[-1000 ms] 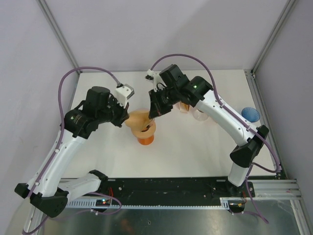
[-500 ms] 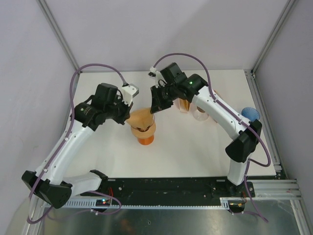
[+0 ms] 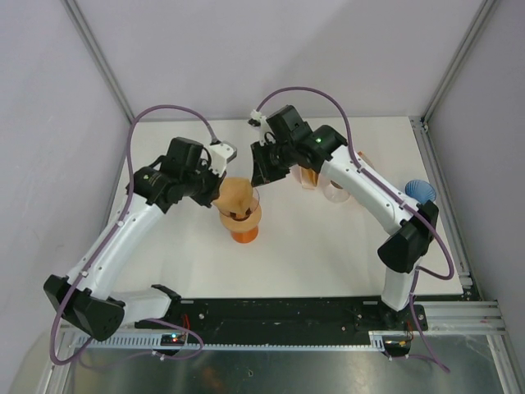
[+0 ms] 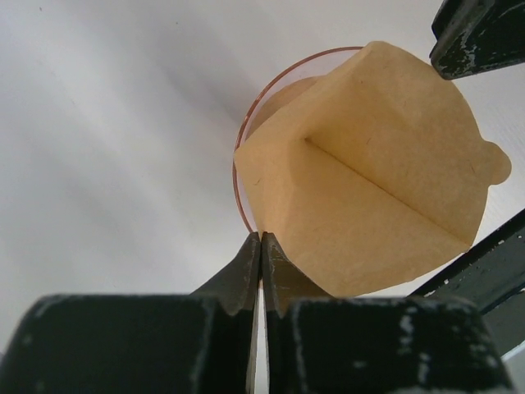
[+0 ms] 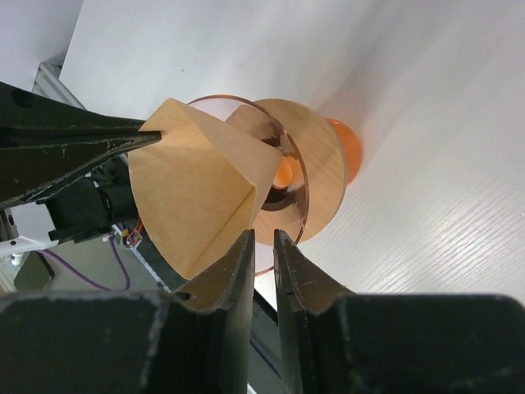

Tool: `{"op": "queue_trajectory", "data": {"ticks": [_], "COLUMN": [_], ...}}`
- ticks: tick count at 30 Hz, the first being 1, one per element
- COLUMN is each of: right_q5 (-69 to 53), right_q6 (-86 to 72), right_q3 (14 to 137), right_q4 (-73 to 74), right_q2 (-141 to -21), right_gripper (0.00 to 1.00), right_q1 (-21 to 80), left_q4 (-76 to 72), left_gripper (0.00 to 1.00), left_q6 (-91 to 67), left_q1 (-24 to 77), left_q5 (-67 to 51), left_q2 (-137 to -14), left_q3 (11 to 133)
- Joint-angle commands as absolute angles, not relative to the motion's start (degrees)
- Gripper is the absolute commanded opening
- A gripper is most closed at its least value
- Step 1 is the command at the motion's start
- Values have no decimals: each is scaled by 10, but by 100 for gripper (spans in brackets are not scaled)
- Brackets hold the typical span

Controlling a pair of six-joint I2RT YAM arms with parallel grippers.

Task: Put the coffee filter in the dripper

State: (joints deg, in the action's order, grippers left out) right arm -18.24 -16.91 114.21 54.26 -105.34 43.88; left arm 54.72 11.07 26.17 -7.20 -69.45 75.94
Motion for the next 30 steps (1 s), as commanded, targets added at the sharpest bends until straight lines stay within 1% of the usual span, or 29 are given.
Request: {"op": "queue_trajectory", "data": {"ticks": [1,4,6,10,14,16,19,20,22,26,30], "right_q5": [-142,-129,-121,-91,-62,-69,-83,-84,-85,-87,-88], "right_q6": [-162,-158,-153,-138,-115,-107,-99,-95,-87,-70,-63], "right_q3": [1152,1151,1150,1149,1140,1135,1146,1153,1176,1224,1240], "right_q4": [523,517,509,485,456,445,447,455,477,529,552], "right_q2": [-1041,-1031,-1023,-1004,-989,-988,-1006,-1015,-1038,-1088,-1120], "right_gripper": [21,21,21,21,21,19,7,3,1,0,0], "right_q1": [445,448,453,468,489,497,506,509,516,529,537], "left_q4": [531,529,527,527,527,527,527,527,527,526,519], "left_gripper": [7,12,18,26,40,46,54,56,57,59,59], "left_q6": [125,125,125,127,130,132,133,132,131,130,132], "left_q1": [258,259,259,258,258,256,249,241,219,181,151], "left_q5": [-74,-80,-83,-69,-49,-46,-41,-44,-55,-77,-92], "left_q2": [-699,-704,-705,-705,-699,-696,-690,-688,-683,-677,-667], "left_q3": [773,775,779,794,811,817,825,828,830,812,786]}}
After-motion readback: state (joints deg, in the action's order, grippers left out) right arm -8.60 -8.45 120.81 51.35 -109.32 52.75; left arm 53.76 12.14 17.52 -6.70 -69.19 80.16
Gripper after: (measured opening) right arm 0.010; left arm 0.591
